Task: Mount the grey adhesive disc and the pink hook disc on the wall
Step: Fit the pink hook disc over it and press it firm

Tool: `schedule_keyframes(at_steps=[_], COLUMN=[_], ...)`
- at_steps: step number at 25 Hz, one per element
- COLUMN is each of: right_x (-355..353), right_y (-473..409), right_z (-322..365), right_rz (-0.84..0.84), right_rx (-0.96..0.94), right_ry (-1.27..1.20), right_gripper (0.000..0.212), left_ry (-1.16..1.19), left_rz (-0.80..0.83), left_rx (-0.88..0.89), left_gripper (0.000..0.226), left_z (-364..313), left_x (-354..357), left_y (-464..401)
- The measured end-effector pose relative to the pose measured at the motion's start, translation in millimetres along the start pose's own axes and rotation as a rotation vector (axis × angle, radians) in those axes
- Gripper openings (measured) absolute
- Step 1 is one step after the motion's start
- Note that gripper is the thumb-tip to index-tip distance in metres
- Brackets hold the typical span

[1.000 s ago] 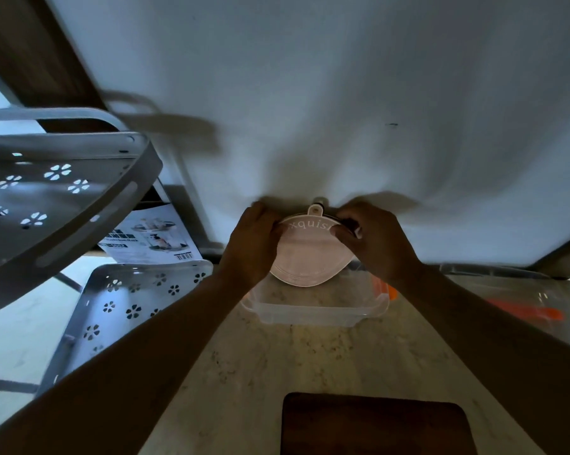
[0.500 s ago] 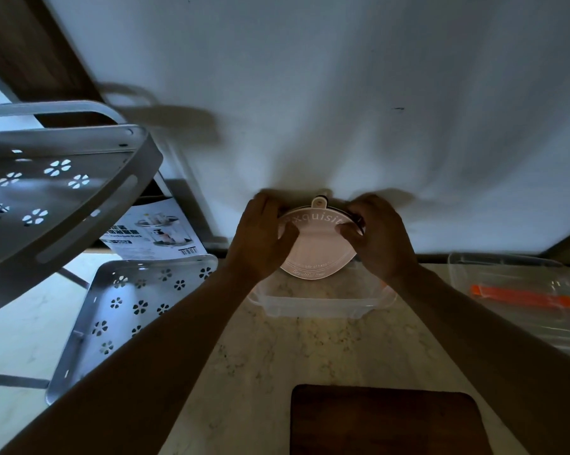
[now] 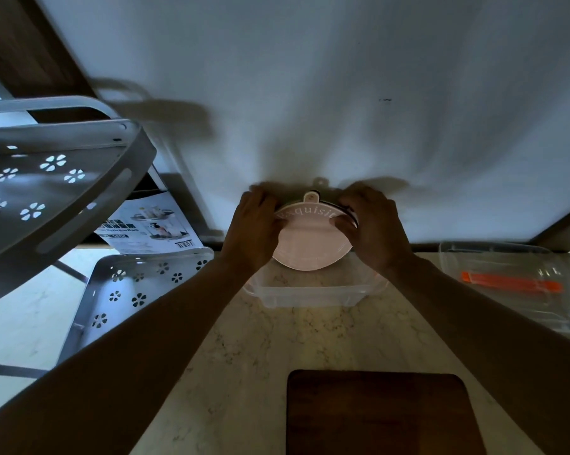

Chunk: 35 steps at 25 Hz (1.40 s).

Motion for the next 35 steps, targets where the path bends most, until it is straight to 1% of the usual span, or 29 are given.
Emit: schedule_keyframes(at_steps=[2, 4, 6, 9, 14, 18, 21, 24, 27, 30, 35], right_x=[-4, -10, -15, -15, -2, -6, -6, 0, 1, 0, -8], right_y=[4, 6, 6, 8, 13, 9, 9, 10, 9, 9, 5], right_z=[3, 4, 4, 3, 0, -2, 1, 2, 0, -1, -2], right_rz=[-0.003, -0.005, -0.004, -0.024, 0.017, 0.015, -0.005, 0.041, 0.076, 0.110, 0.054], right_rx=[-0.003, -0.012, -0.035, -0.053, -0.035, -0.047, -0.058, -0.045, -0.057, -0.089, -0.084], right_ry=[-0.013, -0.024, -0.025, -0.050, -0.074, -0.090, -0.082, -0.061, -0.030, -0.035, -0.064], right_gripper=[0.026, 0.024, 0.021, 0.020, 0.019, 0.017, 0.016, 0.019, 0.020, 0.020, 0.019], left_ry=[0.008, 0.032, 0.029, 0.012, -0.053, -0.039, -0.041, -0.086, -0.055, -0.012, 0.057], left_rz=[-0.015, 0.002, 0.024, 0.005, 0.065, 0.056, 0.021, 0.072, 0.091, 0.110, 0.105], left_rx=[0.003, 0.020, 0.026, 0.027, 0.042, 0.026, 0.048, 0.068, 0.067, 0.046, 0.012], left_gripper=[0.021, 0.017, 0.018, 0.019, 0.018, 0.017, 0.017, 0.019, 0.020, 0.027, 0.021], left_z=[-3, -8, -9, -8, -6, -6, -3, -3, -1, 1, 0], left_x=[-3, -7, -11, -15, -12, -16, -19, -18, -18, -20, -28], left_y=[3, 7, 9, 10, 13, 10, 12, 14, 13, 14, 9])
Point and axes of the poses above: each hand's wrist, its own y-axis away from the middle knuckle, its own x-axis out of the palm, z = x × y, the point moved 1 cm from there along -y, towards the middle knuckle, and after that the axes turned 4 degrees about z, right-handed, at the moved point
